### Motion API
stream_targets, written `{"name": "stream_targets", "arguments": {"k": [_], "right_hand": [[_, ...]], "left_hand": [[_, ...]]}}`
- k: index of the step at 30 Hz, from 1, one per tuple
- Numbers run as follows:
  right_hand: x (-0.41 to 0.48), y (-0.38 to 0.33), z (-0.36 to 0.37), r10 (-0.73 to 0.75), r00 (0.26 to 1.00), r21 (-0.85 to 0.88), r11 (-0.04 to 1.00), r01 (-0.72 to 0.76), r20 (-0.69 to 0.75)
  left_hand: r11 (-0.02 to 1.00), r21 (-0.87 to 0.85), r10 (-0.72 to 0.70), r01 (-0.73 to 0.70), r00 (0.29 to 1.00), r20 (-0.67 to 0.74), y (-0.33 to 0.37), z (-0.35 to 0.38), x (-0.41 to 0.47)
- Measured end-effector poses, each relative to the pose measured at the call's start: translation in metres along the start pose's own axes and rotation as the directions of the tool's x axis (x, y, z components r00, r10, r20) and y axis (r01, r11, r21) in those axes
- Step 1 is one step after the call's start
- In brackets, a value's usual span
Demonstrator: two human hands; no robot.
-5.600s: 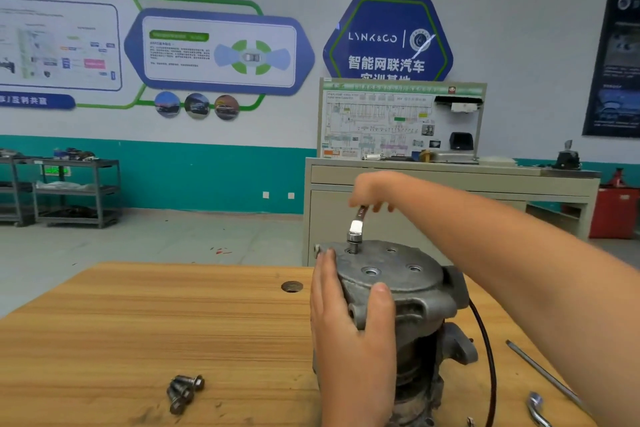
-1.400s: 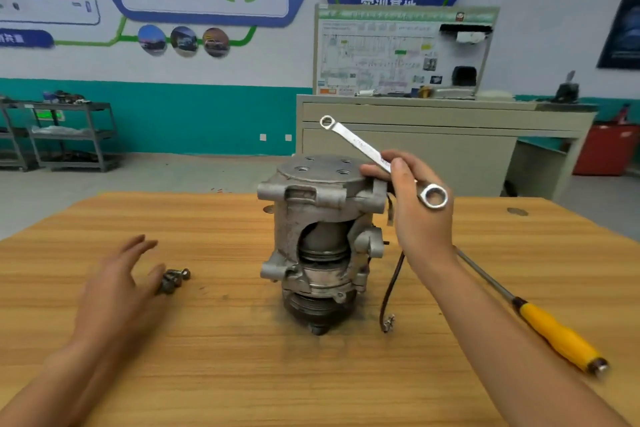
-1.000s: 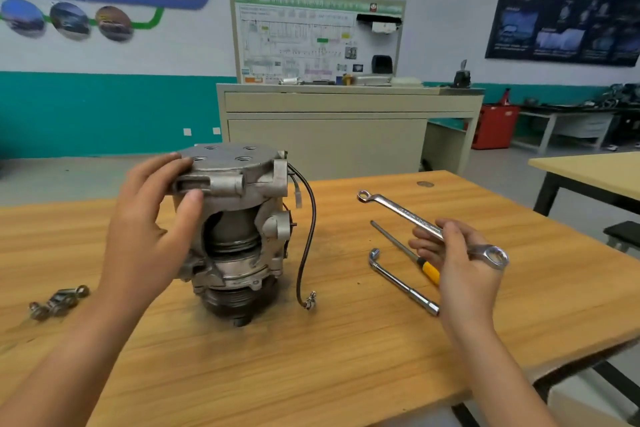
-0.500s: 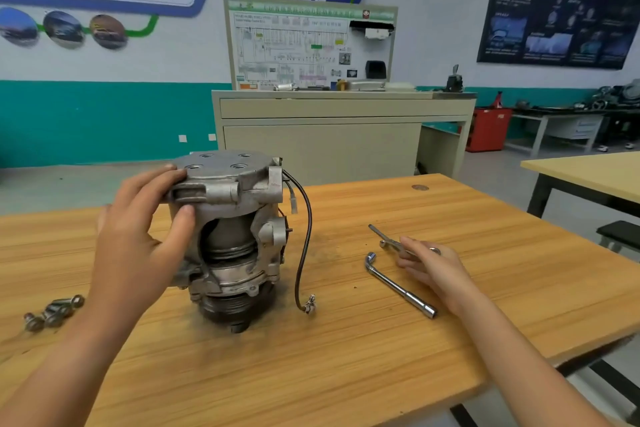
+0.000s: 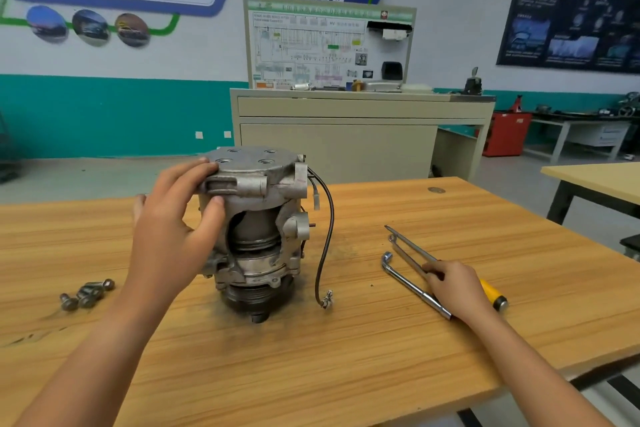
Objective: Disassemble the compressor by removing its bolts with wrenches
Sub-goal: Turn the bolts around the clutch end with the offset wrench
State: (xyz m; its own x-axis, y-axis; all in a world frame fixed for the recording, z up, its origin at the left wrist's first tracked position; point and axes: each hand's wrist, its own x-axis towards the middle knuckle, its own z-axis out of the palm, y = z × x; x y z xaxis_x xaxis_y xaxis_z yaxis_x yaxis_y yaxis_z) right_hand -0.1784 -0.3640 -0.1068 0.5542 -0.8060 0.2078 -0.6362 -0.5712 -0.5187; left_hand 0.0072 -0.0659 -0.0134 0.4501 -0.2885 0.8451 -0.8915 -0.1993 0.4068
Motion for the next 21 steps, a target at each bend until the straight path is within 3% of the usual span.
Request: {"name": "stream_targets", "arguments": {"k": [2, 5, 7, 9, 12, 14, 16, 18, 21], "right_hand": [[-0.002, -0.002, -0.003, 0.016, 1.000, -0.022, 1.000, -0.016, 0.014], [-0.011, -0.018, -0.001, -0.064, 0.992, -0.018, 0.998, 0.063, -0.109], [-0.020, -0.038, 0.003, -0.161, 0.974, 0.125, 0.975, 0.182, -0.161], [-0.027, -0.061, 0.009, -0.274, 0.956, 0.238, 0.926, 0.292, -0.108], [-0.029, -0.091, 0.025, -0.407, 0.913, 0.386, 0.845, 0.371, 0.013], [-0.025, -0.108, 0.032, -0.362, 0.930, 0.584, 0.769, 0.261, 0.061], [-0.020, -0.127, 0.033, -0.265, 0.951, 0.815, 0.579, 0.023, 0.161], [-0.015, -0.145, 0.032, -0.265, 0.935, 0.902, 0.419, -0.106, 0.234], [-0.017, -0.165, 0.036, -0.375, 0.881, 0.910, 0.394, -0.132, 0.290]], "left_hand": [[1.000, -0.010, -0.005, 0.005, 1.000, 0.013, 0.001, -0.002, 0.000], [1.000, 0.011, 0.003, -0.004, 0.999, 0.040, -0.002, -0.005, 0.002], [1.000, -0.008, 0.008, -0.007, 0.999, 0.045, -0.006, -0.006, 0.002], [0.998, -0.061, -0.011, 0.012, 1.000, 0.013, -0.012, -0.004, -0.004], [0.945, -0.203, -0.271, 0.258, 0.962, -0.038, -0.024, 0.001, -0.028], [0.842, -0.253, -0.475, 0.477, 0.877, 0.072, -0.035, 0.008, -0.048], [0.795, -0.224, -0.520, 0.564, 0.823, 0.227, -0.042, 0.015, -0.064], [0.810, -0.190, -0.493, 0.554, 0.820, 0.290, -0.046, 0.021, -0.070], [0.890, -0.036, -0.442, 0.455, 0.878, 0.184, -0.050, 0.023, -0.069]]}}
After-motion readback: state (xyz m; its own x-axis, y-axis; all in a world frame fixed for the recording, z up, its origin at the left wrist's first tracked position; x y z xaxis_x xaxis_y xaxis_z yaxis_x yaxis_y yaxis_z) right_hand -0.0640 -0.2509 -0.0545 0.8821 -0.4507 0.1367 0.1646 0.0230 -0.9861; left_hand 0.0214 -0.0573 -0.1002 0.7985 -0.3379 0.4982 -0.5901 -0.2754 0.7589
